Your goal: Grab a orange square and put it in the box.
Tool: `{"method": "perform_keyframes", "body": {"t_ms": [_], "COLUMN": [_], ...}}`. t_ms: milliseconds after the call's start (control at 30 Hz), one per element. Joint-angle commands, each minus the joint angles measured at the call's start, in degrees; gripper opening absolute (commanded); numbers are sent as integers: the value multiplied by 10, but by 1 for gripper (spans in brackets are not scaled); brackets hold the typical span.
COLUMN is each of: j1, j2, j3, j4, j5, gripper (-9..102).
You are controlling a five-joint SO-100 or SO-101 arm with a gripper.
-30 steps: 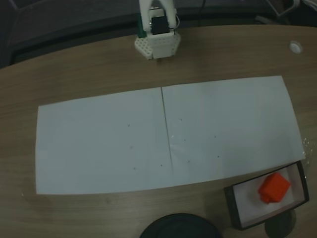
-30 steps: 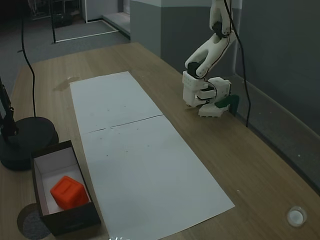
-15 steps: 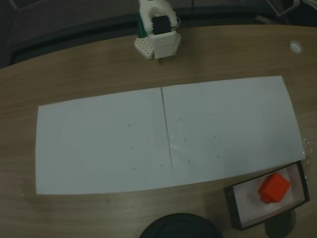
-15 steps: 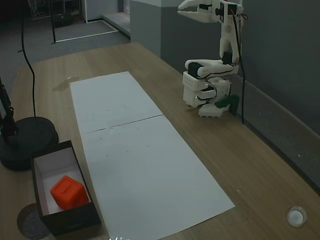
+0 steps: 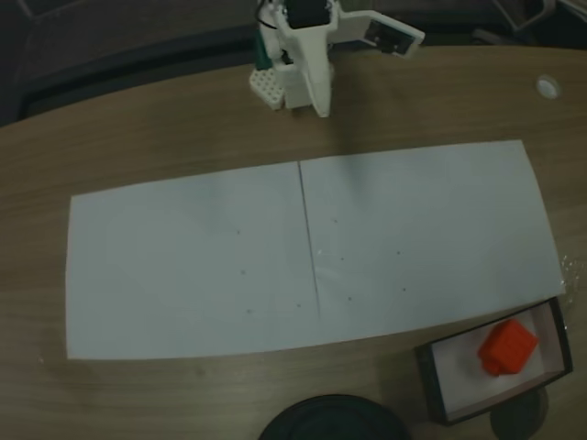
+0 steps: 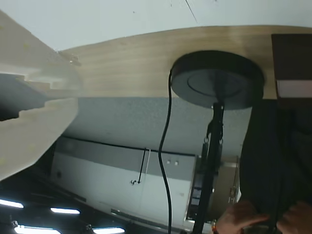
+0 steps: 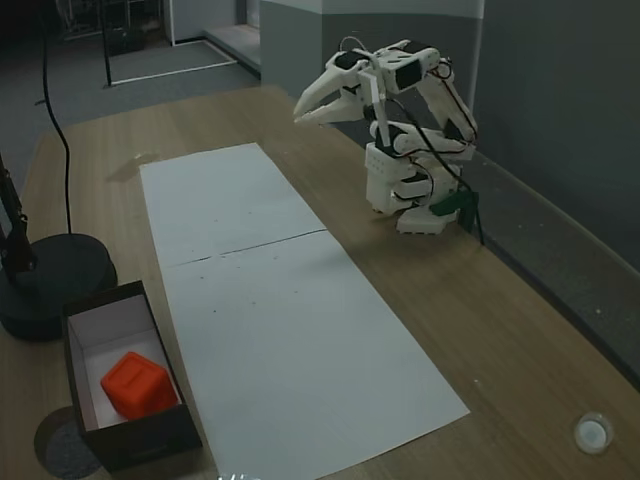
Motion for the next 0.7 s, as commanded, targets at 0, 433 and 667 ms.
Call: {"method": "perform_keyframes", "body": {"t_ms": [0, 433, 667], "j1": [21, 65, 71], "j2": [11, 10, 9], "j3": [69, 243, 232], "j4": [-34, 46, 91], "j5": [-2, -3, -1], "gripper": [0, 0, 0]}}
